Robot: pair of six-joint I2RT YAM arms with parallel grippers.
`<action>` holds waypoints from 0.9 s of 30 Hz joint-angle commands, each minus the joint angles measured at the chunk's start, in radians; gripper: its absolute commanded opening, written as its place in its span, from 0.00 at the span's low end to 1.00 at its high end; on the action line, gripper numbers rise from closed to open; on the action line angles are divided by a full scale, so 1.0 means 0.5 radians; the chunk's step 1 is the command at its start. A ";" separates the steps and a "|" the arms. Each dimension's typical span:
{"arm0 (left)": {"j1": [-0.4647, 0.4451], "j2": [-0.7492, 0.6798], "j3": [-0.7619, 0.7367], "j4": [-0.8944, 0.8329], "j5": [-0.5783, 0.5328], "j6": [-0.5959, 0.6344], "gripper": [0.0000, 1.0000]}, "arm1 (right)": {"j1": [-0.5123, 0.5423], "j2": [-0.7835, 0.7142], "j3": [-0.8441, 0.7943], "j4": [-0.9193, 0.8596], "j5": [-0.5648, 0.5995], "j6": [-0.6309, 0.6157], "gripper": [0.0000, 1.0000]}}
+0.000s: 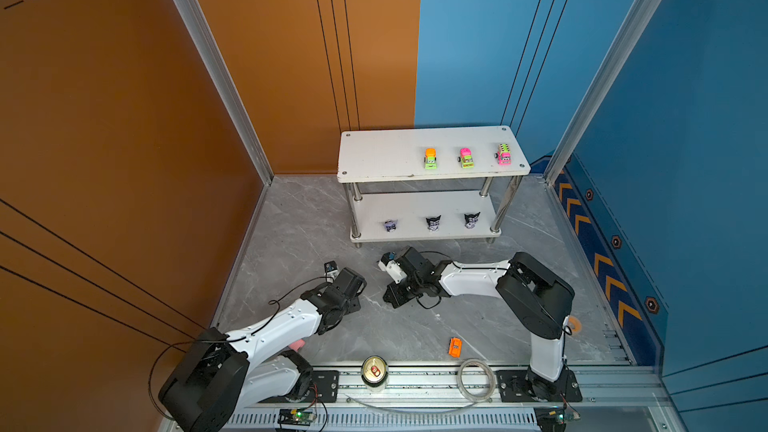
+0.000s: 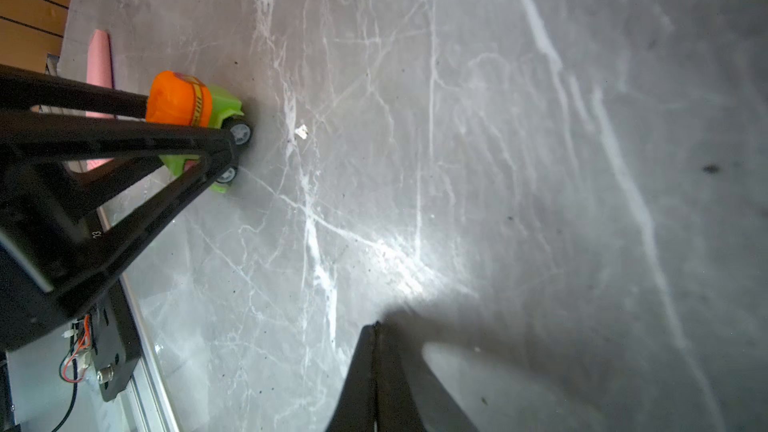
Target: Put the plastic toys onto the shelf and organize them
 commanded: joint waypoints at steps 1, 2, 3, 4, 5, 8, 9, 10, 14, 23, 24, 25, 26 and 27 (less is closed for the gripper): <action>-0.023 0.029 0.030 -0.004 -0.025 -0.001 0.32 | -0.011 -0.015 -0.042 -0.031 0.026 0.029 0.06; -0.029 0.040 0.029 -0.004 -0.027 -0.007 0.29 | -0.011 -0.014 -0.044 -0.028 0.023 0.034 0.06; -0.034 0.049 0.031 -0.004 -0.028 -0.004 0.27 | -0.012 -0.014 -0.048 -0.025 0.021 0.034 0.06; -0.036 0.057 0.035 -0.005 -0.032 -0.004 0.24 | -0.010 -0.016 -0.049 -0.022 0.020 0.034 0.06; -0.037 0.063 0.042 -0.005 -0.030 -0.001 0.22 | -0.009 -0.017 -0.051 -0.021 0.020 0.033 0.06; -0.041 0.081 0.100 -0.053 -0.026 0.029 0.18 | -0.014 -0.029 -0.064 -0.018 0.026 0.033 0.06; -0.043 0.079 0.133 -0.082 -0.016 0.045 0.17 | -0.013 -0.034 -0.070 -0.014 0.026 0.033 0.06; -0.044 0.073 0.188 -0.125 -0.005 0.067 0.15 | -0.018 -0.041 -0.075 -0.011 0.026 0.034 0.06; -0.072 -0.013 0.558 -0.461 -0.017 0.241 0.15 | -0.025 -0.065 -0.096 -0.001 0.034 0.031 0.06; -0.388 0.189 2.115 -1.187 -0.457 0.855 0.16 | -0.041 -0.016 -0.112 0.057 -0.017 0.065 0.05; -0.445 0.272 2.297 -1.224 -0.516 0.916 0.16 | -0.037 -0.013 -0.115 0.062 -0.019 0.071 0.05; -0.504 0.343 2.477 -1.260 -0.578 0.982 0.16 | -0.037 -0.009 -0.115 0.064 -0.020 0.074 0.05; -0.552 0.427 2.639 -1.290 -0.632 1.037 0.16 | -0.037 -0.009 -0.118 0.067 -0.020 0.075 0.05; -0.602 0.527 2.820 -1.323 -0.691 1.099 0.16 | -0.038 -0.006 -0.119 0.067 -0.020 0.077 0.05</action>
